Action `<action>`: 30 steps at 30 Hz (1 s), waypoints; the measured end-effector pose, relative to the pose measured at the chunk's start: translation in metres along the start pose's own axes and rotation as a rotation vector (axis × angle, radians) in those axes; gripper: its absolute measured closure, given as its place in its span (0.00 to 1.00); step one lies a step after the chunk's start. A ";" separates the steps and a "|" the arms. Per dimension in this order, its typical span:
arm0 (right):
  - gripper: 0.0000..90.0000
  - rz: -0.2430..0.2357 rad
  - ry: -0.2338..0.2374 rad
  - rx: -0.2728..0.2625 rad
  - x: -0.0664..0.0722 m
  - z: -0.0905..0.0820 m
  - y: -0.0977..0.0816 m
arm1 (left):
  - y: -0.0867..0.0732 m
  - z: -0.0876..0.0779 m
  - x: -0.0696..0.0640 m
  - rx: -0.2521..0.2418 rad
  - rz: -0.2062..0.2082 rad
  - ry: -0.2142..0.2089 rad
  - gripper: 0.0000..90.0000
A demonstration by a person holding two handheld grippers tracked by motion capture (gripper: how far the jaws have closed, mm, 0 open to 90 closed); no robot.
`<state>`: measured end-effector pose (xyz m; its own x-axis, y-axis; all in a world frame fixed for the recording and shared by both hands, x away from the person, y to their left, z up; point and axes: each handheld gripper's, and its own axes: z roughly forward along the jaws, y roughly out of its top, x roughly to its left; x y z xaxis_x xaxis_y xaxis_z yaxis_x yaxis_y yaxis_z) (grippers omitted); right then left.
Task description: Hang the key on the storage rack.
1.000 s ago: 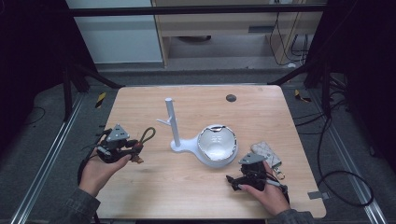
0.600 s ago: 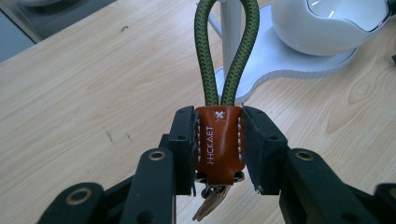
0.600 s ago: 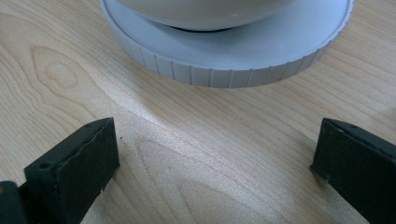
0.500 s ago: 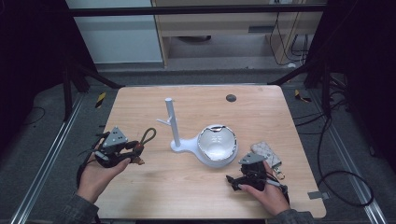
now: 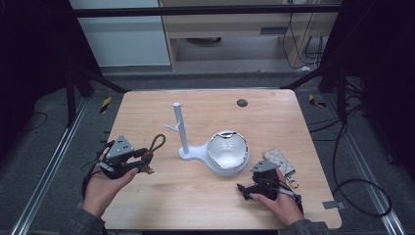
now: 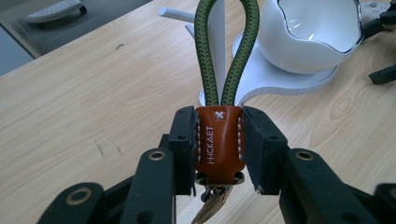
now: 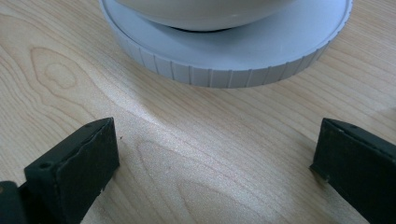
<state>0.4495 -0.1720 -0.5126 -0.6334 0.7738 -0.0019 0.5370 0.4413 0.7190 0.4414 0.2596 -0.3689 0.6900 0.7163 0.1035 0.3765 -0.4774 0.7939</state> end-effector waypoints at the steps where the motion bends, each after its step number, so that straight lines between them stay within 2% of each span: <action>1: 0.00 0.000 0.000 0.000 0.000 0.000 0.000 | 0.000 0.000 0.000 0.000 0.000 0.000 0.73; 14: 0.00 -0.001 0.000 0.000 0.000 0.000 0.000 | 0.004 -0.004 -0.004 -0.053 -0.015 -0.012 0.73; 30: 0.00 0.000 0.000 0.000 0.000 0.000 0.000 | 0.009 -0.006 -0.010 -0.072 -0.009 -0.018 0.73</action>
<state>0.4495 -0.1720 -0.5126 -0.6333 0.7739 -0.0019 0.5371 0.4413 0.7189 0.4340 0.2510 -0.3589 0.6982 0.7107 0.0863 0.3372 -0.4329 0.8360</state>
